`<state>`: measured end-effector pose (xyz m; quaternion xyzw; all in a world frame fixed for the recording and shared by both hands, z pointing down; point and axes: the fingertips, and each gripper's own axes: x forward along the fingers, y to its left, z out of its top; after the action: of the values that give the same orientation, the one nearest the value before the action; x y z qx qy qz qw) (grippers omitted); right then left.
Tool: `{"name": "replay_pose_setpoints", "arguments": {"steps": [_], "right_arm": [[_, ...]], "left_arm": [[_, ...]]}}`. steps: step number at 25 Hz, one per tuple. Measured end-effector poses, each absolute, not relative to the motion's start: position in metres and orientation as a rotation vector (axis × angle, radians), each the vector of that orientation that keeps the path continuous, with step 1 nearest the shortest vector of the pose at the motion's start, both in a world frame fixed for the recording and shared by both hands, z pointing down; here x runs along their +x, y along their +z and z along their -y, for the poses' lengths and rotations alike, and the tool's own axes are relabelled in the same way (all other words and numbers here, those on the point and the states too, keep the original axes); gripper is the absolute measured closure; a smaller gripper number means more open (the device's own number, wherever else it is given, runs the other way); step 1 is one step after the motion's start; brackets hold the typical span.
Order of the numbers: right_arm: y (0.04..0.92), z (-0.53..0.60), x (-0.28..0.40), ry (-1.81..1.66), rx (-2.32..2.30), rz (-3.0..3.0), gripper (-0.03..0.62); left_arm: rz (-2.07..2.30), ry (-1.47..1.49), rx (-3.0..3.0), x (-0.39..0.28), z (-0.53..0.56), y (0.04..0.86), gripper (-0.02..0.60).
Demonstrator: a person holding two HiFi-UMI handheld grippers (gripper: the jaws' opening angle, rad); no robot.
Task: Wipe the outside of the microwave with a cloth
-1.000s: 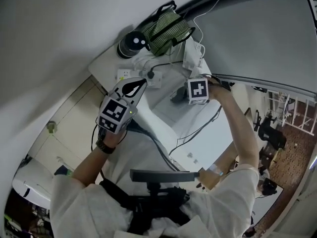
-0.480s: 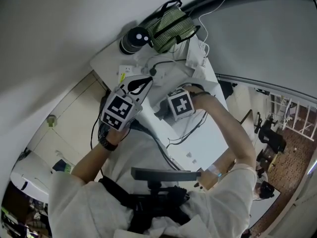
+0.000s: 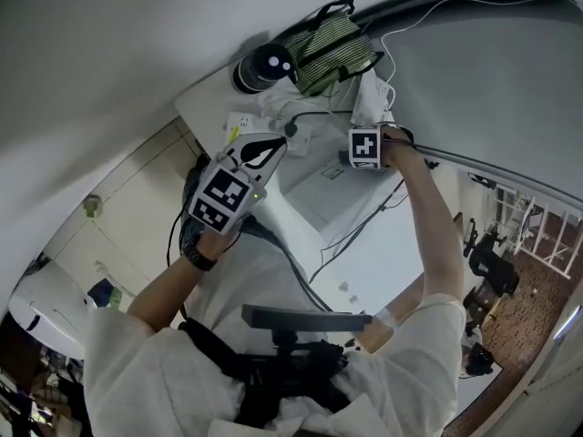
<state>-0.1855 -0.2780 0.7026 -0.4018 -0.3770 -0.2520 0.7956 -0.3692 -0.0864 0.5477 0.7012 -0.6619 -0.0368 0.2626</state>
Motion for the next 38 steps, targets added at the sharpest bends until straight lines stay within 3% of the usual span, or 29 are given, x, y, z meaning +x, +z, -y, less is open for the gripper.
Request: {"name": "replay_pose_setpoints", "arguments": {"steps": [12,25,32,35,38], "right_arm": [[0.721,0.052,-0.171,-0.39,-1.428,0.782,0.566],[0.733,0.33,-0.195,-0.551,-0.613,0.858,0.568],[0.608,0.301,-0.234,-0.53,-0.4,1.39,0.568],[0.534,0.301,-0.202,-0.452,-0.309,1.595,0.568],[0.467,0.312,-0.12,-0.294,-0.127,1.747,0.568]], "left_arm": [[1.829,-0.101,1.836,-0.386,0.067,0.56,0.557],[1.749,-0.08,1.947,-0.364,0.07,0.544,0.557],[1.656,-0.025,2.073,-0.346,0.085,0.531,0.557],[1.573,-0.034,2.172,-0.305,0.113,0.506,0.557],[1.453,0.0,2.313,-0.25,0.143,0.473,0.557]]}}
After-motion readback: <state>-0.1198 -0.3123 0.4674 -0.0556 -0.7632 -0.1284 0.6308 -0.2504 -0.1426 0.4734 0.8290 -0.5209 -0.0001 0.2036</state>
